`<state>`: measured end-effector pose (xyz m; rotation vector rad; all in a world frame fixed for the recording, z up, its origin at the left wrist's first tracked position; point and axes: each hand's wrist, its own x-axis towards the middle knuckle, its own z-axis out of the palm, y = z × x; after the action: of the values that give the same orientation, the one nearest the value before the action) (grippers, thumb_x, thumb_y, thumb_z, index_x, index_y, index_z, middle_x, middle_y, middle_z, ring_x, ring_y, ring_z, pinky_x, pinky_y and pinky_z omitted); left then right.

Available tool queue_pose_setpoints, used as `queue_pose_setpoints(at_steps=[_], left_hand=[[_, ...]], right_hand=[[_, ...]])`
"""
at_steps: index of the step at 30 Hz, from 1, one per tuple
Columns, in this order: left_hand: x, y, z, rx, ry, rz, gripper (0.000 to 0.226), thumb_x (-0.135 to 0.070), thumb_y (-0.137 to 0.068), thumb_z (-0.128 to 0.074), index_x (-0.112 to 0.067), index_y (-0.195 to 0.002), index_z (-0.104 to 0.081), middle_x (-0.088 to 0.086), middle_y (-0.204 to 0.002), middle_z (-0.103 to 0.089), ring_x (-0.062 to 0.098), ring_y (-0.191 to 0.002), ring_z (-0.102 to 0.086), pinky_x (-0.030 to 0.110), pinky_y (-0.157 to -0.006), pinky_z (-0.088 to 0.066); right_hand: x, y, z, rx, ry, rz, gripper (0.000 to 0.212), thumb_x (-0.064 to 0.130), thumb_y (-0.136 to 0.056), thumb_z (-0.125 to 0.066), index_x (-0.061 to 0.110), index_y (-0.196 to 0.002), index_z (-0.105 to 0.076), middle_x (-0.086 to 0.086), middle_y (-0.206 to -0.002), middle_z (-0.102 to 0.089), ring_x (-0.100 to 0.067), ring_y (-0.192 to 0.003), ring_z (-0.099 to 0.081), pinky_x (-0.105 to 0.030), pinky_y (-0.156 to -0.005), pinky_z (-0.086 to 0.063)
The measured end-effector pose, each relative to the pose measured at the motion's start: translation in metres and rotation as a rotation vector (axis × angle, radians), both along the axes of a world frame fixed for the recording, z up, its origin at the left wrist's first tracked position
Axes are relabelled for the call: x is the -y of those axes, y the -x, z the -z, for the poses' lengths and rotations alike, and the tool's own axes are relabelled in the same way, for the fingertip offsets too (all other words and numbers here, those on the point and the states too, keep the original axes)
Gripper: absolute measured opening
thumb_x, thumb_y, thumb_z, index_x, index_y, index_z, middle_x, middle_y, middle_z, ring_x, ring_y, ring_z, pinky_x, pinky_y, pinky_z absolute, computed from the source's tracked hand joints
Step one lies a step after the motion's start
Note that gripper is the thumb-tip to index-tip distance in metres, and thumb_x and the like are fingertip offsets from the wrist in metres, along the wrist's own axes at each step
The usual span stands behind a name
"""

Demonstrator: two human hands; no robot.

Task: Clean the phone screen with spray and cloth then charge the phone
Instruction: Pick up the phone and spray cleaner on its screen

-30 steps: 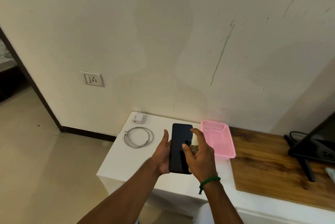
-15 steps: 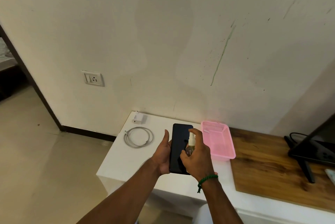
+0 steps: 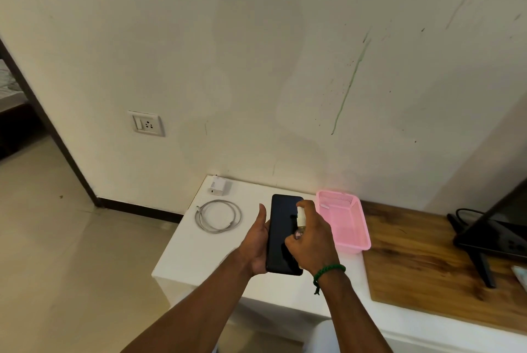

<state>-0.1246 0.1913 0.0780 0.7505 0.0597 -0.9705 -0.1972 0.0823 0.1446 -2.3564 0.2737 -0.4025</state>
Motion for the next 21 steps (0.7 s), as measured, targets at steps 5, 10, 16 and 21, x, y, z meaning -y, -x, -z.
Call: queue_pose_setpoints(at_steps=[5, 10, 16, 21], left_hand=[[-0.001, 0.0, -0.002, -0.019, -0.016, 0.001, 0.085, -0.081, -0.081, -0.022, -0.021, -0.115, -0.071, 0.011, -0.109, -0.071, 0.03, -0.099, -0.068, 0.045, -0.09, -0.053], [-0.002, 0.0, -0.005, -0.027, -0.009, -0.003, 0.084, -0.08, -0.081, -0.023, -0.02, -0.117, -0.07, 0.011, -0.113, -0.07, 0.03, -0.1, -0.068, 0.044, -0.091, -0.053], [-0.004, 0.0, -0.005, -0.032, -0.005, 0.0, 0.084, -0.08, -0.08, -0.026, -0.019, -0.118, -0.069, 0.012, -0.113, -0.07, 0.03, -0.097, -0.068, 0.043, -0.089, -0.053], [-0.002, 0.002, -0.003, -0.017, -0.004, 0.005, 0.084, -0.081, -0.076, -0.03, -0.02, -0.122, -0.067, 0.013, -0.111, -0.07, 0.03, -0.095, -0.068, 0.043, -0.088, -0.053]], right_hand=[[0.002, -0.001, 0.0, -0.017, 0.024, 0.009, 0.057, 0.006, -0.07, -0.064, 0.021, -0.12, -0.04, -0.001, -0.084, -0.055, -0.018, -0.074, -0.056, -0.028, -0.069, -0.052], [0.004, -0.002, -0.003, 0.002, 0.05, 0.032, 0.059, 0.008, -0.074, -0.066, 0.02, -0.126, -0.039, -0.002, -0.099, -0.058, -0.02, -0.087, -0.058, -0.028, -0.08, -0.051], [0.014, -0.004, -0.01, 0.041, 0.048, 0.037, 0.061, 0.007, -0.071, -0.066, 0.024, -0.123, -0.039, 0.0, -0.09, -0.056, -0.017, -0.08, -0.056, -0.027, -0.072, -0.051], [0.013, -0.012, -0.015, 0.019, -0.034, -0.031, 0.059, 0.007, -0.068, -0.065, 0.031, -0.112, -0.035, 0.005, -0.072, -0.052, -0.011, -0.064, -0.054, -0.017, -0.057, -0.042]])
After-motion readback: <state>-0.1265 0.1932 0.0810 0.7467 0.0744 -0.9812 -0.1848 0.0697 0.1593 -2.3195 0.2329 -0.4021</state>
